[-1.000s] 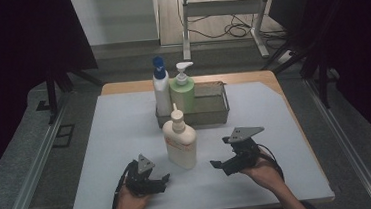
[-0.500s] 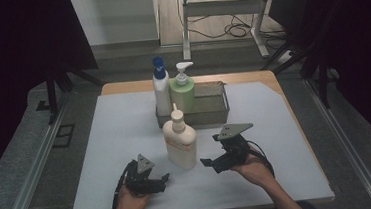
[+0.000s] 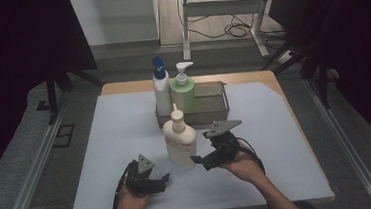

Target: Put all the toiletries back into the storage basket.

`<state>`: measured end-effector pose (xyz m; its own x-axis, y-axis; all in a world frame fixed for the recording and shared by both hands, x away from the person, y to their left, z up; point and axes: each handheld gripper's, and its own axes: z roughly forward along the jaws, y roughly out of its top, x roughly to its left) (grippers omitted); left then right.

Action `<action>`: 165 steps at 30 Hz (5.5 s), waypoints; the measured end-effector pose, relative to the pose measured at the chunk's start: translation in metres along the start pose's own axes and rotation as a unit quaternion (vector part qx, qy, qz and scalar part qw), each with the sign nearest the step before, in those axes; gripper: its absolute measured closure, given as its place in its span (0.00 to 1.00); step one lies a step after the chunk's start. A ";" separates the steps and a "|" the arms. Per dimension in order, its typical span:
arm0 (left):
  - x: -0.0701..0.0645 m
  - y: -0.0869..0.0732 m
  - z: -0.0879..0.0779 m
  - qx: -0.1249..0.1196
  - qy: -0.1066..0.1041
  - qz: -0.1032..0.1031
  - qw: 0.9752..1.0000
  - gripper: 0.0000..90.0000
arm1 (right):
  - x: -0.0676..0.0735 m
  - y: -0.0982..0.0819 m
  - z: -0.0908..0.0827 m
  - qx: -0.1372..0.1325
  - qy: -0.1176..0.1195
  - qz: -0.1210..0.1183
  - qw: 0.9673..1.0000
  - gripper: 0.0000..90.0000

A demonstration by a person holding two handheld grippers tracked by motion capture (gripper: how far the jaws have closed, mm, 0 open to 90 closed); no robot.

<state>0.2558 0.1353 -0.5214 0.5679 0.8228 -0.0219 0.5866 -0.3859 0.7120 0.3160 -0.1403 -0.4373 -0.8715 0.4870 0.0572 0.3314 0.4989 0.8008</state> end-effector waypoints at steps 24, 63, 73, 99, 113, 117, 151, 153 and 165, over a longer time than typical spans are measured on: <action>0.001 0.001 0.004 0.018 -0.006 0.002 1.000 0.13 | 0.008 0.031 0.026 -0.010 -0.004 -0.001 1.000 0.11; 0.001 0.001 0.004 0.017 -0.006 0.001 1.000 0.13 | 0.014 0.049 0.032 0.006 -0.010 -0.011 1.000 0.43; 0.001 0.001 0.004 0.016 -0.006 0.001 1.000 0.13 | 0.005 0.051 0.020 0.009 -0.010 -0.006 1.000 0.43; 0.001 0.001 0.004 0.017 -0.006 0.002 1.000 0.13 | -0.022 0.080 -0.024 -0.011 -0.040 -0.002 0.999 0.43; 0.001 0.001 0.004 0.018 -0.006 0.002 1.000 0.13 | -0.042 0.097 -0.048 -0.022 -0.064 0.015 0.998 0.43; 0.001 0.001 0.004 0.018 -0.006 0.001 1.000 0.13 | -0.048 0.101 -0.053 -0.024 -0.076 0.017 0.997 0.43; 0.001 0.001 0.004 0.017 -0.006 0.001 1.000 0.13 | -0.106 0.118 -0.055 -0.048 -0.164 0.066 0.983 0.43; 0.001 0.001 0.004 0.017 -0.006 0.001 1.000 0.13 | -0.110 0.119 -0.053 -0.049 -0.167 0.068 0.982 0.43; 0.000 0.000 0.004 0.015 -0.006 -0.001 1.000 0.13 | -0.128 0.123 -0.037 -0.058 -0.181 0.081 0.978 0.44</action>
<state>0.2587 0.1337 -0.5242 0.5737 0.8184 -0.0322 0.6043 -0.3964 0.6912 0.4546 -0.1678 -0.3239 -0.6191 0.7852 -0.0096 0.3920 0.3196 0.8627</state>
